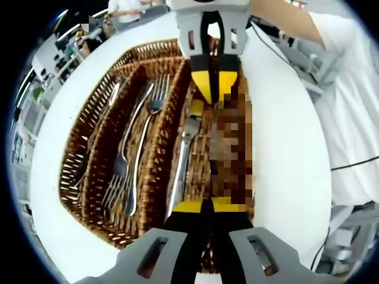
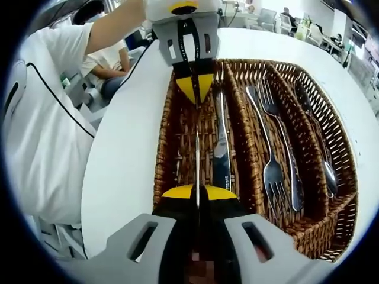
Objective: Arrange the knives, forks, and spoons in their matching storage slots by inserting each utensil handle-first until every utensil is classified and aligned in the correct compartment
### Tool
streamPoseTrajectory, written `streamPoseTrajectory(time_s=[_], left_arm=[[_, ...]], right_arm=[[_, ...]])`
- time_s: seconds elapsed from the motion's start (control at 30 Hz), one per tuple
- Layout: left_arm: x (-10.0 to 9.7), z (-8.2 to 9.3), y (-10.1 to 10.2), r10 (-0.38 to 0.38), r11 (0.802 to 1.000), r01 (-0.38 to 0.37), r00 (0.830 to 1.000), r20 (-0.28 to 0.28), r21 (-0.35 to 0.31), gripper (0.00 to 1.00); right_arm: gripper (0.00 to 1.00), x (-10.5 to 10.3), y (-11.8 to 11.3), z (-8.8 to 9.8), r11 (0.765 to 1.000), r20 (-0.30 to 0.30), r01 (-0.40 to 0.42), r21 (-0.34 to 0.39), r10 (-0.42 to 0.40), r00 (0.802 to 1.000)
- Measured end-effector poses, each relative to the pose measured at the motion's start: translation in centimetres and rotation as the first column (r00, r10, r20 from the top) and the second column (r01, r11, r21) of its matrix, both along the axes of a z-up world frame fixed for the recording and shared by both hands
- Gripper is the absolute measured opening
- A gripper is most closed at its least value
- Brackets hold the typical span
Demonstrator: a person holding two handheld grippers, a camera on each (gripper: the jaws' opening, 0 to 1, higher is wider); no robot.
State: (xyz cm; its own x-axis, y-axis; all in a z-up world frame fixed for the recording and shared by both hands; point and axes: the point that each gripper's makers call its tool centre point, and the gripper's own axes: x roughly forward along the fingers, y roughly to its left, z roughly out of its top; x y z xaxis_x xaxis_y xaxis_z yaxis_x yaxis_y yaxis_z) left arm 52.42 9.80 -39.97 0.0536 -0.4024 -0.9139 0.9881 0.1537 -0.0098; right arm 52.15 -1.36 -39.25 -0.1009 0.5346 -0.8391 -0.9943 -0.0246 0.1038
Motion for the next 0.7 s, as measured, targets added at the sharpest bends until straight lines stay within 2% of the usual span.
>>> streamPoseTrajectory(time_s=[0.33,0.47,0.5,0.53,0.63,0.7], left_arm=[[0.1,0.0,-0.1,0.000,1.000,0.000,1.000,-0.017,0.006,0.02],[0.1,0.3,-0.1,-0.002,1.000,0.002,1.000,-0.024,0.004,0.02],[0.2,0.4,-0.1,0.000,1.000,0.000,1.000,-0.023,0.005,0.02],[0.1,0.3,-0.1,0.000,1.000,0.000,1.000,-0.031,0.006,0.02],[0.1,0.0,-0.1,-0.002,1.000,0.002,0.999,-0.044,0.012,0.02],[0.1,0.0,-0.1,-0.001,1.000,0.002,0.999,-0.045,0.011,0.02]], right_arm=[[0.03,0.0,-0.7,0.1,0.997,0.023,-0.056,-0.044,0.057,0.998],[0.01,0.2,-0.6,0.8,0.998,0.013,-0.052,-0.039,0.053,0.999],[0.00,0.0,-0.2,1.3,0.999,-0.008,-0.044,-0.007,0.044,0.999],[0.00,-0.2,-0.4,1.7,0.999,-0.031,-0.033,-0.011,0.032,0.999],[0.01,0.5,-0.6,1.1,0.998,-0.006,-0.038,-0.043,0.038,0.999],[0.01,0.8,-0.5,1.0,0.998,0.016,-0.046,-0.035,0.046,0.999]])
